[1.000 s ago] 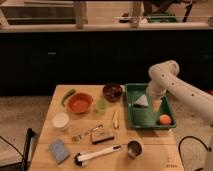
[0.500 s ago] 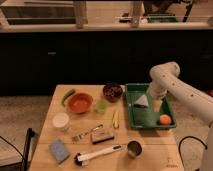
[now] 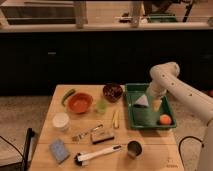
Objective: Place towel in metal cup
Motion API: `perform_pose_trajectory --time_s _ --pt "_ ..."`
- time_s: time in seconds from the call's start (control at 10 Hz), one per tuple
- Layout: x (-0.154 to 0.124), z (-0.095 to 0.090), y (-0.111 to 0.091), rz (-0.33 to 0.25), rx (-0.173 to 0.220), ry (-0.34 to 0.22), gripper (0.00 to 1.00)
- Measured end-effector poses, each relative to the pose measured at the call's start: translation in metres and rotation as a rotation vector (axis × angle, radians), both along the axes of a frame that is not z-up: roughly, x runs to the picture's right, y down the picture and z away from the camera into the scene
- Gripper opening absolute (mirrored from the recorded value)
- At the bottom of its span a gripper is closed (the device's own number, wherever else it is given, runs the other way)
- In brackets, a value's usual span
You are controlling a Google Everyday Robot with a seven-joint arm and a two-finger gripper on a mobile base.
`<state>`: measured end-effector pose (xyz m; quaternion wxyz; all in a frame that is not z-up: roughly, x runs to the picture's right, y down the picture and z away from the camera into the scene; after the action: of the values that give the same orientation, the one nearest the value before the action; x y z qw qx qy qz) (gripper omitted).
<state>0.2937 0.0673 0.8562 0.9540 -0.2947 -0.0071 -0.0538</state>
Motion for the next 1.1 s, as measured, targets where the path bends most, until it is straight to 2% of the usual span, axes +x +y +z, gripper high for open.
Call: perform_pose_trajectory --time_s 0.6,1.1 --pt "-0.017 0.025 -0.009 -0.007 0.020 -0.084 0.80" --pt "-0.019 0.053 -0.011 0.009 0.026 -0.114 0.80"
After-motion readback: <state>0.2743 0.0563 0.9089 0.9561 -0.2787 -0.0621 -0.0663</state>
